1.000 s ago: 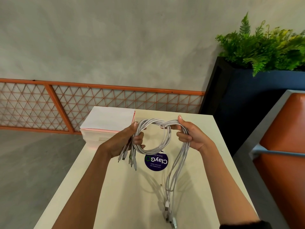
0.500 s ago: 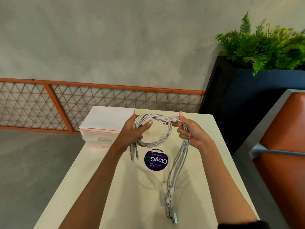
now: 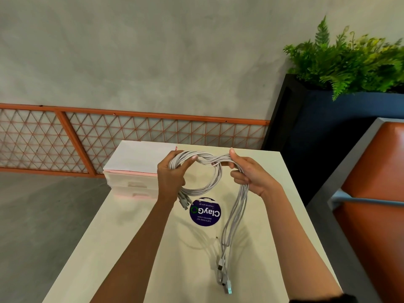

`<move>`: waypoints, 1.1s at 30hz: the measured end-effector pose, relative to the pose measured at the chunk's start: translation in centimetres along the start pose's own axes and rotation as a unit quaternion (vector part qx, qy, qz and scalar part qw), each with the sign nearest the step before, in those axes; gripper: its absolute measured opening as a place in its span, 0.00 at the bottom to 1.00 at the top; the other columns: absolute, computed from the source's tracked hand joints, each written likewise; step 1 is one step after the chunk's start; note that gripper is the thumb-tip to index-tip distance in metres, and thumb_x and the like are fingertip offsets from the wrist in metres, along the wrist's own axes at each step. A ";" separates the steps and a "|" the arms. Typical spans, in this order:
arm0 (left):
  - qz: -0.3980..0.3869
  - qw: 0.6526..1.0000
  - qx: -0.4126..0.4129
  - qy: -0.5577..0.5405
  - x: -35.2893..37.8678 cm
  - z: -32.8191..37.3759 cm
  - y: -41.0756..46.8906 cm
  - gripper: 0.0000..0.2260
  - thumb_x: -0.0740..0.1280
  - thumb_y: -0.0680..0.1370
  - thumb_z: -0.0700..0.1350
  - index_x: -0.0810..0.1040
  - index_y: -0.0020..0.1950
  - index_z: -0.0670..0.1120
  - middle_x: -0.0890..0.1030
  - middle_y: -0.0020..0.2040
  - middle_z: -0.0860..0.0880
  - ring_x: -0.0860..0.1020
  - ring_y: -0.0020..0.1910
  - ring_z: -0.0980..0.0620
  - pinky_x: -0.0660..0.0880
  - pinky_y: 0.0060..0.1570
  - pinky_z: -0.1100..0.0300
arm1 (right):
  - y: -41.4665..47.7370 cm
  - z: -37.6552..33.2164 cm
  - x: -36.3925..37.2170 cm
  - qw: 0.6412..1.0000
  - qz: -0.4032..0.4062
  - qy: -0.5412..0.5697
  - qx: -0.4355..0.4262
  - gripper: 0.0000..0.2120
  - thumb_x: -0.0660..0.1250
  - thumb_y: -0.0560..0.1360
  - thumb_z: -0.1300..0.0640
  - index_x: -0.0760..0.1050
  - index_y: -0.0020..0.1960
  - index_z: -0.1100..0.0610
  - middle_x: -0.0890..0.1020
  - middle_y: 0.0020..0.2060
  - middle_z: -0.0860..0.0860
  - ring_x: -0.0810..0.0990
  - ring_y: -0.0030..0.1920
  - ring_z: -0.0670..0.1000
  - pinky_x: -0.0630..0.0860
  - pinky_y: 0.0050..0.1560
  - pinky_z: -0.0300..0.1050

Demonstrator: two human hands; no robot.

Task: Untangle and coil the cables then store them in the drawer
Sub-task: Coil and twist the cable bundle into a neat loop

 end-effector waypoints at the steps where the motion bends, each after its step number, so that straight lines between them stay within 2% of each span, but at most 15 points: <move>1: 0.000 1.000 -0.023 -0.011 -0.2 -0.5 0.2 0.11 0.75 0.71 0.47 0.81 0.50 0.44 0.76 0.28 0.56 0.67 0.21 0.55 0.67 0.22 0.63 | -0.3 -0.4 0.0 0.999 0.007 -0.031 -0.013 0.20 0.59 0.78 0.43 0.71 0.38 0.58 0.62 0.28 0.49 0.55 0.24 0.44 0.52 0.27 0.36; 5: -0.017 0.999 -0.041 -0.009 -0.9 -0.6 0.7 0.11 0.74 0.72 0.48 0.81 0.50 0.43 0.72 0.25 0.56 0.63 0.21 0.55 0.64 0.21 0.65 | -1.0 -1.5 0.0 0.990 -0.027 -0.129 -0.054 0.20 0.68 0.72 0.46 0.77 0.44 0.64 0.66 0.29 0.53 0.60 0.27 0.45 0.57 0.28 0.36; 6: -0.022 0.999 -0.035 0.005 -1.1 -0.3 0.8 0.10 0.74 0.72 0.47 0.82 0.49 0.44 0.73 0.26 0.55 0.64 0.21 0.55 0.64 0.20 0.65 | -1.2 -1.6 0.0 0.982 -0.041 -0.175 -0.053 0.18 0.71 0.70 0.48 0.78 0.46 0.64 0.70 0.32 0.54 0.63 0.29 0.46 0.60 0.29 0.36; 8: -0.039 0.998 -0.021 0.044 -1.4 0.2 1.1 0.09 0.75 0.71 0.47 0.82 0.48 0.45 0.76 0.27 0.56 0.66 0.22 0.55 0.64 0.20 0.66 | -1.3 -1.6 0.0 0.961 -0.050 -0.267 -0.053 0.12 0.75 0.68 0.51 0.81 0.47 0.58 0.77 0.39 0.49 0.70 0.34 0.45 0.64 0.32 0.33; 10: -0.075 0.993 0.000 0.087 -1.4 0.6 1.1 0.11 0.77 0.68 0.45 0.81 0.48 0.46 0.77 0.27 0.59 0.69 0.22 0.59 0.67 0.21 0.68 | -1.4 -2.3 0.0 0.949 -0.029 -0.302 -0.082 0.09 0.72 0.72 0.50 0.81 0.45 0.56 0.78 0.35 0.45 0.69 0.31 0.42 0.64 0.31 0.31; 12: -0.105 0.984 0.031 0.140 -1.3 0.7 0.8 0.14 0.79 0.65 0.46 0.79 0.46 0.52 0.77 0.27 0.60 0.69 0.22 0.59 0.68 0.24 0.71 | -1.5 -3.2 0.1 0.939 -0.006 -0.322 -0.122 0.13 0.66 0.77 0.49 0.79 0.42 0.57 0.74 0.29 0.44 0.69 0.30 0.40 0.65 0.32 0.29; 14: -0.106 0.977 0.061 0.177 -1.5 0.4 0.5 0.14 0.79 0.62 0.52 0.77 0.42 0.56 0.78 0.29 0.54 0.67 0.24 0.54 0.69 0.28 0.65 | -1.6 -3.4 0.3 0.934 0.000 -0.333 -0.130 0.17 0.60 0.79 0.47 0.75 0.38 0.57 0.71 0.28 0.43 0.69 0.30 0.40 0.66 0.32 0.29; 16: -0.088 0.977 0.073 0.179 -1.7 0.0 0.2 0.13 0.77 0.61 0.55 0.78 0.40 0.55 0.78 0.30 0.46 0.68 0.27 0.48 0.69 0.30 0.60 | -1.4 -3.0 0.2 0.947 -0.010 -0.304 -0.103 0.21 0.57 0.80 0.45 0.69 0.34 0.56 0.67 0.26 0.44 0.63 0.27 0.42 0.64 0.29 0.29; 17: -0.078 0.981 0.067 0.166 -1.8 0.0 0.1 0.12 0.77 0.62 0.56 0.78 0.39 0.54 0.77 0.30 0.45 0.68 0.27 0.50 0.69 0.29 0.60 | -1.2 -2.6 0.1 0.958 -0.018 -0.275 -0.080 0.21 0.56 0.80 0.44 0.66 0.33 0.56 0.65 0.26 0.45 0.60 0.26 0.42 0.63 0.28 0.30; 20: -0.080 0.992 0.035 0.094 -1.5 0.7 0.0 0.11 0.77 0.64 0.52 0.80 0.40 0.49 0.75 0.28 0.49 0.68 0.25 0.55 0.67 0.24 0.64 | -0.5 -0.2 0.0 0.990 -0.072 -0.119 0.013 0.23 0.55 0.79 0.42 0.59 0.31 0.53 0.59 0.24 0.46 0.54 0.24 0.43 0.54 0.23 0.33; 22: -0.089 0.995 0.012 0.040 -1.3 1.3 0.1 0.11 0.76 0.65 0.49 0.80 0.39 0.45 0.73 0.26 0.52 0.66 0.22 0.55 0.64 0.21 0.65 | -0.4 1.8 0.7 0.987 -0.126 0.028 0.100 0.23 0.55 0.77 0.40 0.59 0.29 0.53 0.58 0.21 0.45 0.54 0.21 0.41 0.51 0.21 0.34; 24: -0.085 0.996 0.004 -0.001 -1.1 2.2 0.4 0.14 0.75 0.66 0.49 0.78 0.40 0.40 0.70 0.26 0.50 0.64 0.22 0.54 0.63 0.21 0.65 | -0.5 2.8 1.5 0.968 -0.179 0.116 0.134 0.24 0.54 0.76 0.38 0.63 0.29 0.54 0.60 0.20 0.44 0.53 0.20 0.41 0.51 0.18 0.33; 27: -0.078 0.996 -0.013 -0.042 -0.5 3.5 0.8 0.15 0.75 0.68 0.50 0.77 0.42 0.40 0.66 0.27 0.50 0.60 0.22 0.55 0.61 0.21 0.66 | -0.6 2.9 2.9 0.952 -0.242 0.163 0.093 0.22 0.60 0.73 0.35 0.71 0.40 0.55 0.62 0.22 0.44 0.52 0.20 0.40 0.54 0.17 0.30; 29: -0.068 0.995 -0.028 -0.061 -0.3 4.2 1.0 0.14 0.75 0.67 0.51 0.77 0.42 0.41 0.65 0.27 0.50 0.59 0.22 0.55 0.60 0.21 0.66 | -0.6 2.6 3.1 0.947 -0.256 0.189 0.033 0.24 0.61 0.71 0.35 0.70 0.46 0.57 0.68 0.28 0.46 0.58 0.20 0.38 0.57 0.19 0.28; 33: -0.049 0.996 -0.032 -0.071 -0.1 5.4 1.2 0.06 0.75 0.69 0.48 0.80 0.41 0.48 0.69 0.26 0.53 0.60 0.21 0.56 0.60 0.20 0.67 | -1.0 2.4 2.0 0.961 -0.216 0.164 -0.053 0.19 0.70 0.73 0.47 0.71 0.51 0.61 0.74 0.36 0.49 0.64 0.23 0.39 0.63 0.24 0.29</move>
Point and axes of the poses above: each hand's wrist, its own y-axis towards the middle knuckle, its own x-axis out of the palm, z = x × y, the point moved 9 cm from there along y, towards the middle knuckle
